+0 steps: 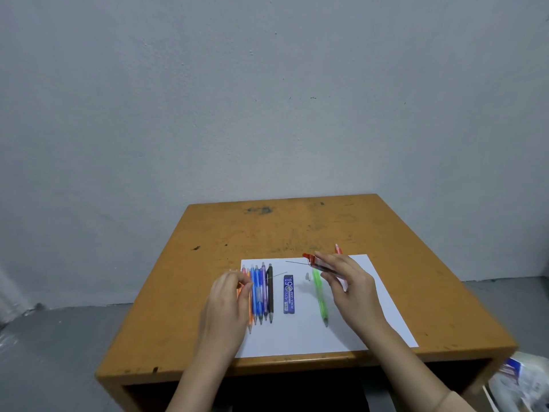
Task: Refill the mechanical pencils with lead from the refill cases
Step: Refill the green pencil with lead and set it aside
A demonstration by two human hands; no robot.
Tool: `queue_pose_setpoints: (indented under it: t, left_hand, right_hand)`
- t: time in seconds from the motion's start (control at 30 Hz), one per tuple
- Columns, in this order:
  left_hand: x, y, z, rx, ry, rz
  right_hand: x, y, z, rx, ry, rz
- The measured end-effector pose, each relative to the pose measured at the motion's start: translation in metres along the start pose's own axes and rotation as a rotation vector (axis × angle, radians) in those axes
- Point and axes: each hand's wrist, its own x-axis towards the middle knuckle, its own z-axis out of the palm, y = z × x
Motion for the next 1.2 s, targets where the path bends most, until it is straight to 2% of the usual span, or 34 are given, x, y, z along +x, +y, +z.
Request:
queue_pose_setpoints:
  t: [0.3, 0.47, 1.2]
  left_hand:
    - [-0.013, -0.026, 0.021, -0.032, 0.067, -0.092]
    - [-0.015, -0.031, 0.023, -0.053, 0.078, -0.096]
    - [-0.019, -0.03, 0.023, -0.033, 0.075, -0.12]
  right_hand:
    - [0.005, -0.012, 0.005, 0.118, -0.023, 0.081]
    - [0.011, -0.018, 0.008, 0.216, -0.044, 0.208]
    - [0.02, -0.028, 0.014, 0.284, 0.039, 0.22]
